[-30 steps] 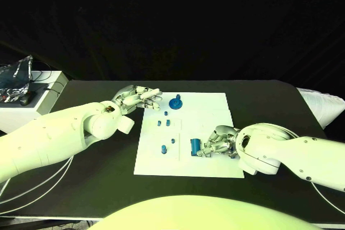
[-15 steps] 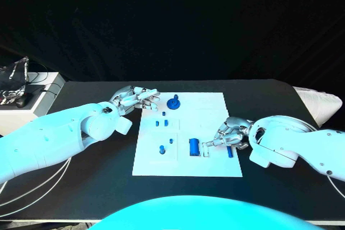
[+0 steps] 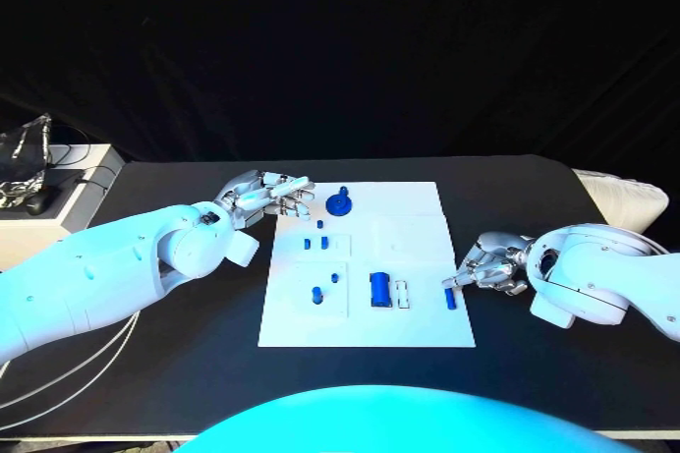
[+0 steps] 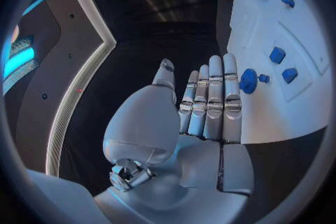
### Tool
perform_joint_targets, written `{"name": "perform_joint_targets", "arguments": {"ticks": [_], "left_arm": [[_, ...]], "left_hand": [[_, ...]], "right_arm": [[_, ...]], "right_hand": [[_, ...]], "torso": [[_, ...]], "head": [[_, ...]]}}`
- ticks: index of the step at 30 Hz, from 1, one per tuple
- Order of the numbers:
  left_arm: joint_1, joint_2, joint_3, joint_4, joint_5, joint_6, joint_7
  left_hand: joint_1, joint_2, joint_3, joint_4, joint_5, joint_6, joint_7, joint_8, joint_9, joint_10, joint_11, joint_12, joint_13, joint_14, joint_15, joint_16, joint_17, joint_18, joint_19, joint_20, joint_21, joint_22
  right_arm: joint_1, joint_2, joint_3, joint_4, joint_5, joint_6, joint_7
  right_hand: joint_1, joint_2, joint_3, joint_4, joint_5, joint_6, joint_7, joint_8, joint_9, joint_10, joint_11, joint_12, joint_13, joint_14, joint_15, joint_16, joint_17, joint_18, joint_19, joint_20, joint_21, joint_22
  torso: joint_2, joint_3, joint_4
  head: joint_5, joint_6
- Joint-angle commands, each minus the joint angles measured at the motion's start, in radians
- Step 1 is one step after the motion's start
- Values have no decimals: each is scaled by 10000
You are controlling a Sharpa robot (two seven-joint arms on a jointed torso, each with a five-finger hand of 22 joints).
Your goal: Assemble the parts on the task board
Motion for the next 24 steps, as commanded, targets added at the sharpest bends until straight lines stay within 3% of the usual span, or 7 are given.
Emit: {"name": "perform_joint_targets", "arguments": {"ticks": [1,6,15,24], "left_arm": [[-14,32,6,-3,83,247,108],[-41,46,5,-27,83,247,105],[-70,53,5,-42,84,259,96],[-75,43,5,-44,84,263,82]], "left_hand": [[122,30,15,-75,6,-28,2,11,11,-50,-32,30,10,-11,36,-2,-8,-28,-53,46,48,-15],[122,30,15,-75,6,-28,2,11,11,-50,-32,30,10,-11,36,-2,-8,-28,-53,46,48,-15],[122,30,15,-75,6,-28,2,11,11,-50,-32,30,10,-11,36,-2,-8,-28,-53,46,48,-15],[110,60,-13,-90,11,-27,5,10,10,-51,-29,19,9,-6,37,-8,-5,-31,-58,43,66,-36]], "right_arm": [[-9,-26,-13,-19,-811,815,-485],[-51,9,-35,53,-989,758,-663],[-100,153,-50,79,-1056,526,-1051],[-298,375,-69,31,-964,551,-1203]], "right_hand": [[-25,60,36,21,4,-51,-46,195,267,77,-48,-32,39,9,-27,59,83,-224,817,-72,77,1822],[-106,-59,-14,160,-54,-96,-80,384,542,104,-71,-49,82,20,-46,53,114,-227,818,-87,71,1818],[-238,-292,-33,717,52,-219,-181,784,1452,156,-128,-61,163,37,-89,80,202,-241,821,-122,153,1833],[-317,-435,-48,922,-61,-247,-183,790,1589,155,-125,-68,181,38,-91,75,209,-238,820,-122,140,1831]], "torso": [[0,-13,3],[8,-5,13],[5,-11,26],[13,5,12]], "head": [[-19,1],[-43,1],[-52,1],[-35,1]]}}
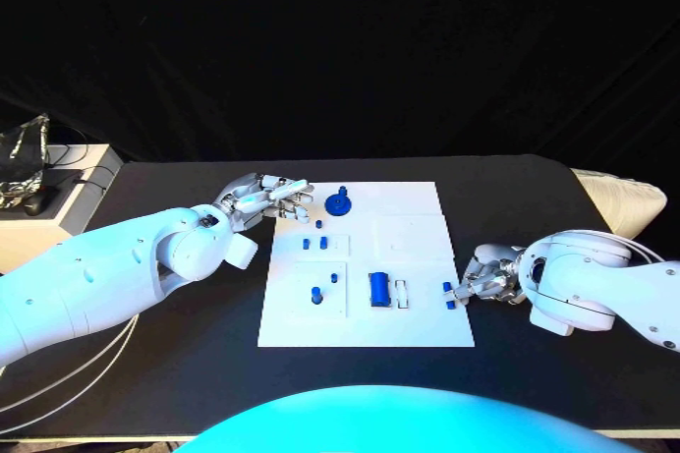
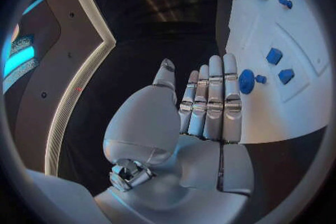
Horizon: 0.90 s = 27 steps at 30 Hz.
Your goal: Assemble the parts on the task board
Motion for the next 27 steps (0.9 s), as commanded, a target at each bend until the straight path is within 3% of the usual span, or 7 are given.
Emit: {"name": "perform_joint_targets", "arguments": {"ticks": [1,12,17,27], "left_arm": [[-4,15,7,17,65,195,78],[-5,-9,7,40,65,186,55],[-5,-20,7,50,65,185,48],[-5,-57,7,68,65,172,12]], "left_hand": [[70,19,-26,-57,11,-27,5,10,11,-51,-29,19,9,-5,37,-7,-7,-31,-58,43,66,-8],[76,60,-22,-56,18,-29,5,9,10,-50,-29,18,9,-6,37,-11,-7,-32,-59,42,77,-20],[76,60,-22,-56,18,-29,5,9,10,-50,-29,18,9,-6,37,-11,-7,-32,-59,42,77,-20],[87,106,-24,-51,19,-29,7,10,10,-49,-30,15,9,-6,36,-15,-8,-33,-64,42,90,-35]], "right_arm": [[-66,113,-2,9,-102,153,-213],[-201,374,-6,-140,-221,46,-253],[-282,527,-8,-243,-250,23,-261],[-329,712,-10,-558,-290,49,-292]], "right_hand": [[22,-141,34,118,-48,-54,-8,20,35,22,-6,-34,11,-1,-50,19,7,-78,820,-43,3,1836],[166,-64,83,-62,-35,-74,5,-5,97,-9,2,-63,-1,-3,-43,-2,-8,-63,816,-30,-63,1820],[262,94,112,-376,43,-98,14,-10,136,-34,7,-69,-17,-6,-42,-30,-34,-61,814,-30,-82,1818],[304,311,182,-610,134,-176,32,-37,147,-117,20,-132,-79,-16,-33,-69,-75,-44,804,-22,-206,1789]], "torso": [[6,10,-6],[4,0,0],[0,3,2],[-1,-3,1]], "head": [[20,1],[40,1],[45,1],[88,1]]}}
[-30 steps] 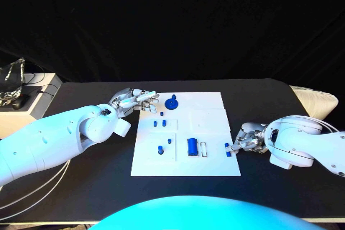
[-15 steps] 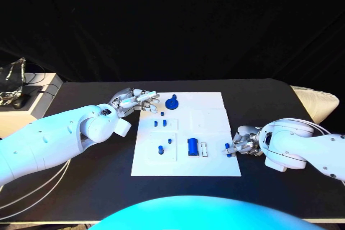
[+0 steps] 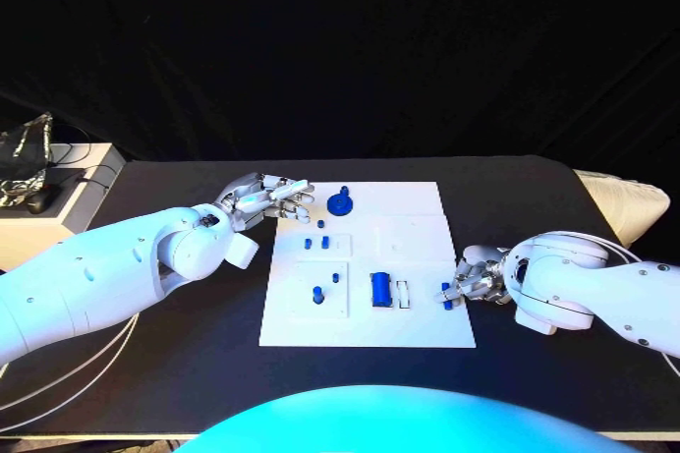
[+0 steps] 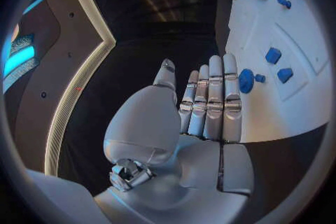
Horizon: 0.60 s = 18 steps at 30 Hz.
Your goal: Assemble the parts on the task board
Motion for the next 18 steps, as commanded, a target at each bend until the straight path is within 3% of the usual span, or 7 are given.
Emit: {"name": "perform_joint_targets", "arguments": {"ticks": [1,5,6,11,13,16,18], "left_arm": [[0,-1,8,37,56,160,28],[0,-9,8,43,56,162,8],[0,-10,8,45,56,164,2],[0,-14,8,49,56,168,-23],[0,-16,8,50,56,167,-31],[0,-19,8,50,56,164,-45],[0,-21,8,49,56,164,-54]], "left_hand": [[46,69,-22,-53,8,-36,11,7,9,-50,-29,14,9,-7,37,-16,-10,-33,-35,14,53,-12],[79,132,4,-55,5,-42,13,4,7,-52,-29,11,8,-6,36,-16,-10,-33,-38,13,55,-16],[79,132,4,-55,5,-42,13,4,7,-52,-29,11,8,-6,36,-16,-10,-33,-38,13,55,-16],[127,187,24,-67,18,-54,21,3,7,-58,-26,4,6,-6,36,-17,-11,-31,-40,13,59,-21],[135,208,24,-64,15,-55,21,4,7,-59,-26,1,5,-5,37,-16,-12,-30,-39,12,63,-21],[159,227,29,-73,21,-60,24,4,7,-58,-25,-2,5,-6,35,-16,-13,-30,-40,12,66,-22],[159,227,29,-73,21,-60,24,4,7,-58,-25,-2,5,-6,35,-16,-13,-30,-40,12,66,-22]], "right_arm": [[-115,72,-86,-179,-162,161,-122],[-127,164,-89,-246,-150,217,-73],[-132,191,-90,-265,-146,227,-53],[-161,289,-94,-332,-131,302,96],[-172,311,-95,-341,-117,339,164],[-184,329,-97,-333,-30,423,268],[-191,337,-98,-317,71,474,327]], "right_hand": [[27,110,31,-85,86,-131,18,-72,-15,-106,-9,-59,-23,-17,-32,-76,-24,-44,804,-21,-61,1789],[227,230,270,-255,-96,-211,23,-97,-20,-171,0,-93,-50,-24,-32,-115,-60,-39,798,-17,-108,1781],[357,283,561,-318,-469,-241,17,-121,-41,-187,-3,-95,-55,-26,-39,-127,-69,-41,798,-22,-113,1781],[449,59,2134,-569,-658,-357,57,-215,-148,-302,13,-146,-111,-32,-41,-187,-110,-33,792,-24,-218,1760],[358,-161,3047,-742,-607,-420,97,-292,-229,-357,35,-187,-154,-34,-29,-211,-119,-29,790,-9,-260,1755],[529,-173,4378,-1189,261,-626,223,-534,-398,-509,82,-480,-350,-40,9,-218,-99,-30,792,4,-247,1762],[131,-394,5565,-1549,681,-642,342,-669,-458,-501,138,-590,-451,-49,50,-234,-91,-18,789,47,-259,1762]], "torso": [[-2,-2,-2],[0,7,-7],[0,9,-8],[0,6,-5],[0,6,-6],[-5,6,-13],[-5,4,-13]], "head": [[29,1],[33,1],[31,1],[31,1],[27,1],[37,1],[32,1]]}}
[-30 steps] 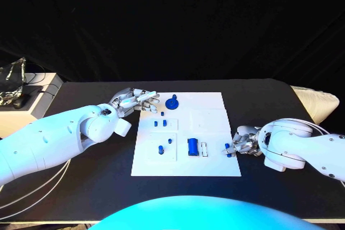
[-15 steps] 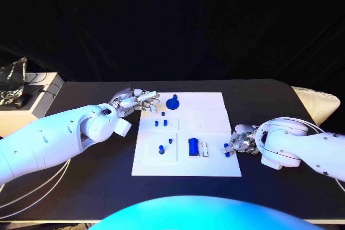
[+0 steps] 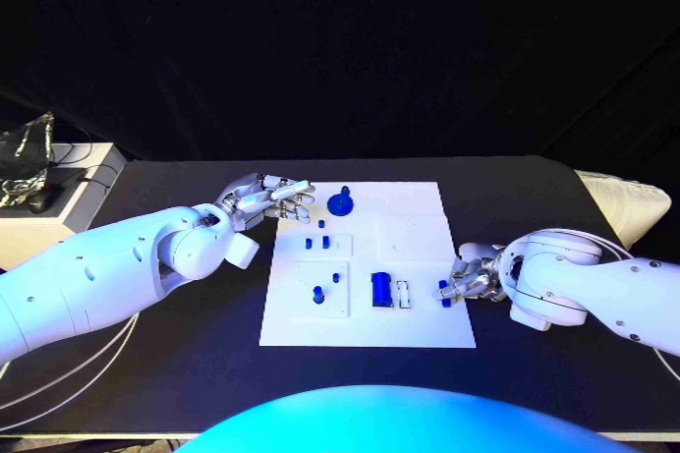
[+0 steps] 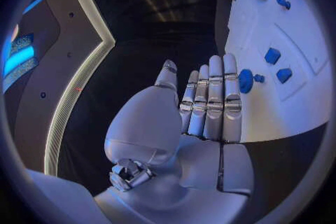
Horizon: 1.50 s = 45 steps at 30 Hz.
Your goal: Assemble the parts on the task board
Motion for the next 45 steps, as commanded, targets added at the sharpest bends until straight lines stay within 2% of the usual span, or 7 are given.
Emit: {"name": "perform_joint_targets", "arguments": {"ticks": [1,4,12,16,23,31,45], "left_arm": [[0,7,4,29,54,163,10],[0,8,4,27,54,169,-5],[0,0,4,30,51,185,-54],[0,-3,4,29,50,193,-68],[0,-5,4,25,49,216,-96],[0,4,4,14,44,231,-117],[0,14,3,3,39,302,-170]], "left_hand": [[0,68,1,-45,21,-60,24,4,7,-58,-25,-2,5,-6,35,-16,-13,-29,-32,4,67,-14],[30,79,-2,-58,22,-75,33,2,6,-64,-21,-9,4,-10,37,-17,-15,-29,-37,5,70,-17],[67,95,0,-79,29,-108,51,-3,4,-90,-9,-26,2,-18,44,-19,-19,-30,-46,5,75,-22],[67,95,0,-79,29,-108,51,-3,4,-90,-9,-26,2,-18,44,-19,-19,-30,-46,5,75,-22],[78,117,1,-86,32,-118,49,2,6,-95,-9,-25,3,-24,44,-15,-21,-31,-56,8,81,-25],[93,123,-3,-99,33,-117,44,4,7,-97,-10,-24,4,-27,44,-9,-23,-32,-62,7,88,-28],[93,123,-3,-99,33,-117,44,4,7,-97,-10,-24,4,-27,44,-9,-23,-32,-62,7,88,-28]], "right_arm": [[-191,73,-137,-66,105,416,133],[-198,76,-137,-49,313,434,193],[-204,53,-138,-108,828,250,306],[-204,33,-137,-142,1079,102,389],[-204,-5,-136,-177,1296,-115,661],[-153,-104,-131,28,1301,-169,772],[279,-301,-120,540,1262,-55,681]], "right_hand": [[-339,-104,2931,-2231,286,-492,232,-717,-430,-85,-31,-80,-75,-48,62,-81,12,-13,790,61,-44,1765],[-549,-58,3585,-2580,610,-512,312,-822,-367,-117,-3,-104,-105,-47,83,-96,23,3,788,89,-44,1766],[-741,5,3759,-2985,744,-443,315,-938,-153,-125,-5,-66,-130,-42,89,-128,46,21,785,107,-81,1759],[-751,-23,3668,-3065,755,-421,301,-941,-98,-123,-10,-71,-145,-43,86,-152,30,23,784,105,-96,1755],[-582,-51,2890,-3226,828,-410,223,-889,46,-104,-40,-63,-160,-33,63,-176,19,16,785,83,-121,1749],[-565,-35,2814,-3309,885,-381,209,-868,75,-82,-50,-30,-146,-34,55,-190,2,11,787,73,-121,1750],[-593,-62,2716,-3287,896,-369,188,-870,71,-76,-56,-26,-146,-30,48,-183,8,8,789,66,-110,1752]], "torso": [[-3,-1,-7],[-5,-1,-5],[0,0,2],[0,0,0],[0,4,-3],[-3,0,-8],[-9,-8,-4]], "head": [[-3,1],[-2,1],[9,1],[21,1],[29,1],[33,1],[14,1]]}}
